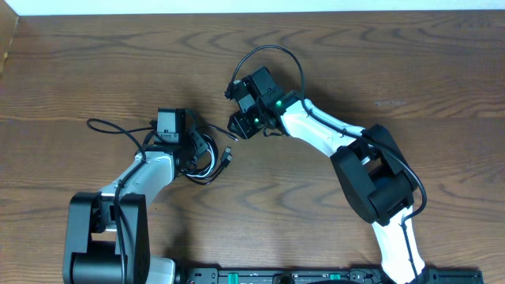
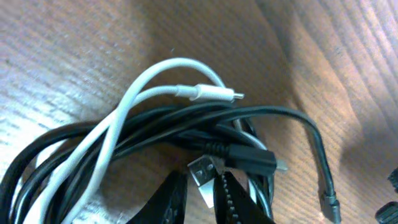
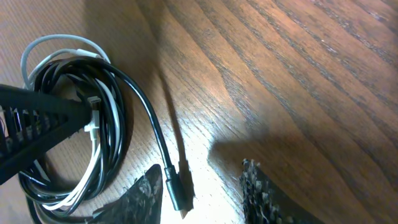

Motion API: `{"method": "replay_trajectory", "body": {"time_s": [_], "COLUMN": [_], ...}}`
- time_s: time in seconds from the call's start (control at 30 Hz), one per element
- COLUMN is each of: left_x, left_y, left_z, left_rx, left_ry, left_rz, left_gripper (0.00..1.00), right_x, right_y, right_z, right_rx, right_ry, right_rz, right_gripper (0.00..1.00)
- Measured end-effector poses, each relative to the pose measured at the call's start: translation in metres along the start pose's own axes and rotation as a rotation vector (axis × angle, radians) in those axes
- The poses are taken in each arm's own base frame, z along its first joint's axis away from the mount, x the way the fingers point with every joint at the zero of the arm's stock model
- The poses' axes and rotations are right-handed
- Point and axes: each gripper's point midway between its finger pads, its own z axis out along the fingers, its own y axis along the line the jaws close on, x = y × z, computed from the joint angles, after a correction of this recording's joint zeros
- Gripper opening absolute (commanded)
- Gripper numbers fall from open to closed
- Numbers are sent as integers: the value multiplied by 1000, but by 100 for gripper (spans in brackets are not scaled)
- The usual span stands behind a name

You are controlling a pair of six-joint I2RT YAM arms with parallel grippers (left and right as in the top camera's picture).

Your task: Untangle cables

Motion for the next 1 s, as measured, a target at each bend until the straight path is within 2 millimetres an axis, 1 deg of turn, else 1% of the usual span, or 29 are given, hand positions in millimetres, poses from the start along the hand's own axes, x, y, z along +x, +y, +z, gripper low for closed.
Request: {"method": "replay_trajectory", "body": {"time_s": [0.23,0.37,0.43,0.57,0.63,0.77,1.0], "left_x": [9,17,12,-11,-16,-13,6], "left_y": [8,19,19,4,-1,-5,-20], "left_z": [-5,-17,-25,-35,-36,-35,-31], "left_rx": [-53,-145,-186,-176,-167,-164,-168], "left_ry": [57,127,135,81,68,71,82], "left_rz": [-6,9,28,59,62,69,119], "left_gripper": [21,21,21,21,21,21,21], "right_x": [-1,-1,-1,0,0,1,0], "right_y": [0,0,0,0,0,0,0], "right_z": [0,0,0,0,0,0,0], "right_rx": [0,-1,0,-1,0,0,0], "right_ry": [-4,-4,-3,-2,-1,2,2], "right_rz": [-2,-2,-2,-1,-1,0,0], "right_gripper": [37,38,38,38,38,38,38]}}
